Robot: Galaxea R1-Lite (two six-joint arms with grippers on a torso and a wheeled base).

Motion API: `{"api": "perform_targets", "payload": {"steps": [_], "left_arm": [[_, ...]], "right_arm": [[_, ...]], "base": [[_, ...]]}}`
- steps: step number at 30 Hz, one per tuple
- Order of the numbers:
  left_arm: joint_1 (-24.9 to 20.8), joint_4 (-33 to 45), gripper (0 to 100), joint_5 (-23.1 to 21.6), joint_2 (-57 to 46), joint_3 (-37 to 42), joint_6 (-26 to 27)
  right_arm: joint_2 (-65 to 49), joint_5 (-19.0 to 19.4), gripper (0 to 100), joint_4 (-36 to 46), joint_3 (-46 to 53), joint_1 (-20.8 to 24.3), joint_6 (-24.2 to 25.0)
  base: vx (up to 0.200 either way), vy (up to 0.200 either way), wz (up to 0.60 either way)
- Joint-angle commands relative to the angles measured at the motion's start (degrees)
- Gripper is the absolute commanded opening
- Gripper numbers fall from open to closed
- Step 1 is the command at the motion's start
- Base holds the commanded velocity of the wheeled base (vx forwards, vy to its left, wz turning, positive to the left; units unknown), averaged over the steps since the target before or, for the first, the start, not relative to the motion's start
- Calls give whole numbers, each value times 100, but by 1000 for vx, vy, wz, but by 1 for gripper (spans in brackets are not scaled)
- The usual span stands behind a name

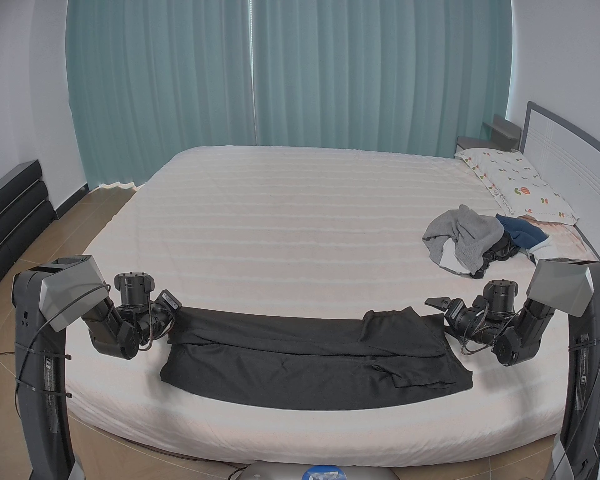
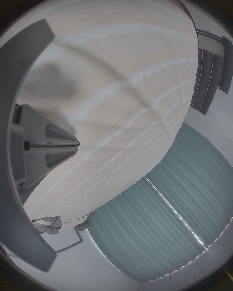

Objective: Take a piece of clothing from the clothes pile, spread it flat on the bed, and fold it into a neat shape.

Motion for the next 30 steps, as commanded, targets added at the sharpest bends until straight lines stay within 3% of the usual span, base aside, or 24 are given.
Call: {"api": "perform_targets", "payload": {"steps": [1,6,7,14,27,28,30], "left_arm": [[8,0,0,3,8,8,-7],[-1,-9,0,11,25,8,2],[-1,-9,0,11,25,8,10],[-1,-9,0,11,34,16,19],[-36,-18,0,11,-10,210,37],[-45,9,0,11,-19,236,28],[-45,-9,0,11,-27,298,28]], "right_arm": [[52,-1,100,-24,-88,-2,9],[79,-1,100,-33,-115,7,0],[96,-1,0,-50,-123,7,0],[184,-554,0,-15,-431,-10,-9],[439,-581,0,-50,-616,-2,-44],[439,-581,100,-50,-598,-2,-53],[395,-581,100,-59,-528,7,-62]], "base": [[0,0,0],[0,0,0],[0,0,0],[0,0,0],[0,0,0],[0,0,0],[0,0,0]]}}
